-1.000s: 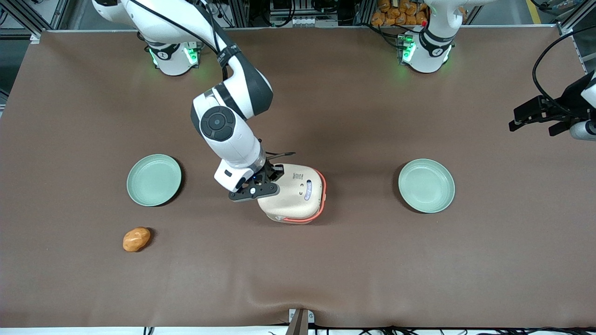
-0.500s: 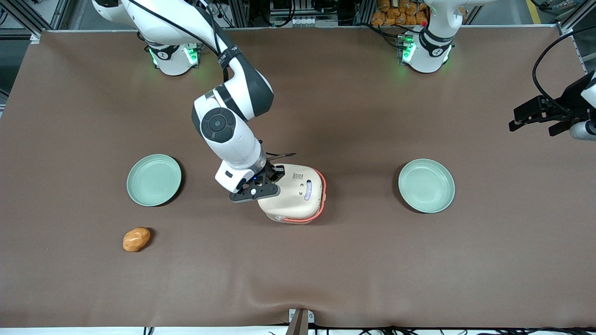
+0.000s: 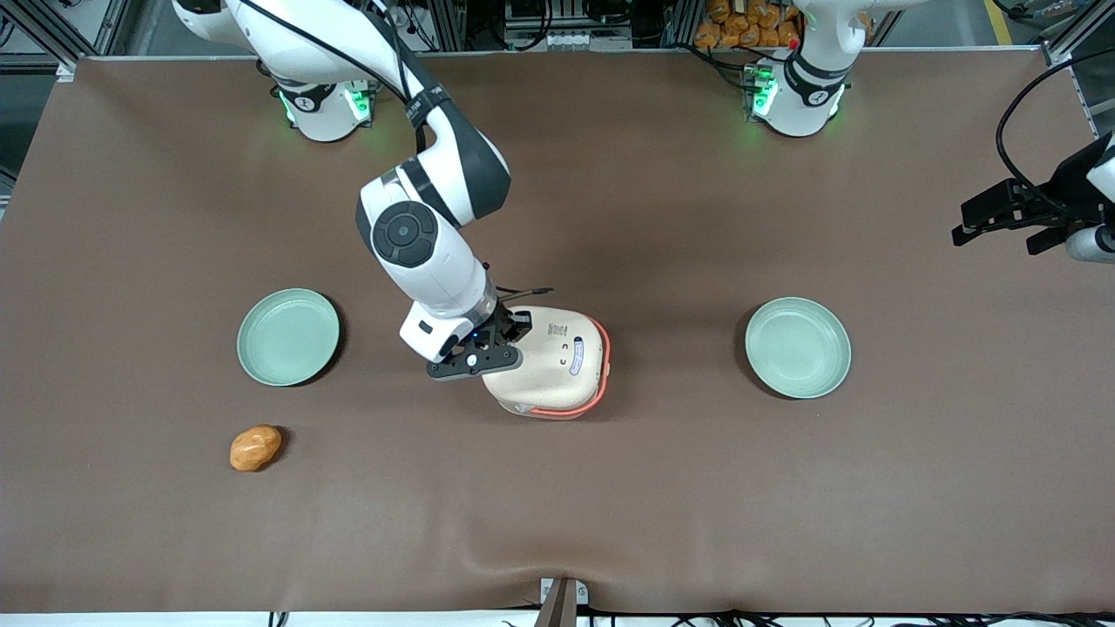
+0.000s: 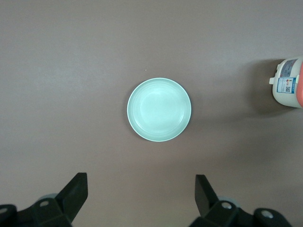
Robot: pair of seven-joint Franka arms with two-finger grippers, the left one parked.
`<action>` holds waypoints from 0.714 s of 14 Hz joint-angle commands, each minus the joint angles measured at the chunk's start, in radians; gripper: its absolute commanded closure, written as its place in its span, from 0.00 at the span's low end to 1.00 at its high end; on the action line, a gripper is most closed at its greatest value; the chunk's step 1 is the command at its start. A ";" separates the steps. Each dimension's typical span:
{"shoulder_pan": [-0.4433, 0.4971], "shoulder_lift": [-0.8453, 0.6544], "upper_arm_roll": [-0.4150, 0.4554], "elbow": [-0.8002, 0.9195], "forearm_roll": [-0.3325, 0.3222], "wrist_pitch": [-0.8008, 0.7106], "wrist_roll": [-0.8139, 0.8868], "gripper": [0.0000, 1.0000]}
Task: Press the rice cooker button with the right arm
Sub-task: 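Press down on the rice cooker's lid button with the right gripper, then lift the right gripper as the rice cooker lid springs open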
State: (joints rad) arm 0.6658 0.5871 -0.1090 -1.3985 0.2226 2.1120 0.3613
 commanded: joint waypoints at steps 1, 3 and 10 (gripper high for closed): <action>-0.005 0.007 -0.012 0.094 0.065 -0.107 0.002 0.77; -0.031 -0.025 -0.012 0.114 0.096 -0.173 0.002 0.44; -0.096 -0.164 -0.006 0.107 0.089 -0.283 -0.013 0.00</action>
State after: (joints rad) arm 0.6066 0.4728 -0.1279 -1.2751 0.2971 1.8836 0.3609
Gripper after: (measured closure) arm 0.159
